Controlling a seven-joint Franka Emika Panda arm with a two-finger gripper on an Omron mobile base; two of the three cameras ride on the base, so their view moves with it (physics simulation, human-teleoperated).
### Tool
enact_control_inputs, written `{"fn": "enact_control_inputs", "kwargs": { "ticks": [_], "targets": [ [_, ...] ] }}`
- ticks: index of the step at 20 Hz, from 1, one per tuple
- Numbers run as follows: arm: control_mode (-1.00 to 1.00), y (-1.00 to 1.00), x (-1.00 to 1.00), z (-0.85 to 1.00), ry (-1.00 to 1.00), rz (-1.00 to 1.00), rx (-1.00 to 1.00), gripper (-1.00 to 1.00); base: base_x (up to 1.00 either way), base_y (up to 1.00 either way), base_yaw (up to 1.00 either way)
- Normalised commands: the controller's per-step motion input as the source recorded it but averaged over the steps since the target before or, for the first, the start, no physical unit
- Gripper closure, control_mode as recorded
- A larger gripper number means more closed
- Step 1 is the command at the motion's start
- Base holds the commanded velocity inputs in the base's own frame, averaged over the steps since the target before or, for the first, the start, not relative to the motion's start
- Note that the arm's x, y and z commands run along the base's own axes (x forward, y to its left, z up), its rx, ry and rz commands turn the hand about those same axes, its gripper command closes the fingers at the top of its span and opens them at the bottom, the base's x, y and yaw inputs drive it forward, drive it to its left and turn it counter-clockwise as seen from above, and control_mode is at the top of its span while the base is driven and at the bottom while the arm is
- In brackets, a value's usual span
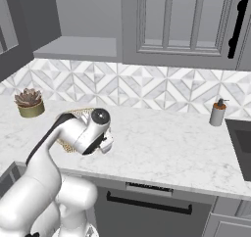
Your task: Open the cabinet, pick up the bread from the cabinet and place it in the basket. Then move the basket to the dining counter.
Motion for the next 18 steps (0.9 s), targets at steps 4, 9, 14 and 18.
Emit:
{"fn": "enact_control_inputs", "kwargs": {
  "ticks": [4, 9, 14, 18],
  "targets": [
    [-1.00, -0.04, 0.06, -0.04, 0.00, 0.00, 0.00, -1.00, 0.00, 0.00, 0.00],
    [-1.00, -0.03, 0.23, 0.00, 0.03, 0.00, 0.00, -1.00, 0.00, 0.00, 0.00],
    [-1.00, -0.07, 0.30, -0.01, 0.02, 0.00, 0.00, -1.00, 0.00, 0.00, 0.00],
    [-1.00, -0.22, 0.36, -0.11, 0.03, 0.00, 0.00, -1.00, 0.00, 0.00, 0.00]
  ]
}}
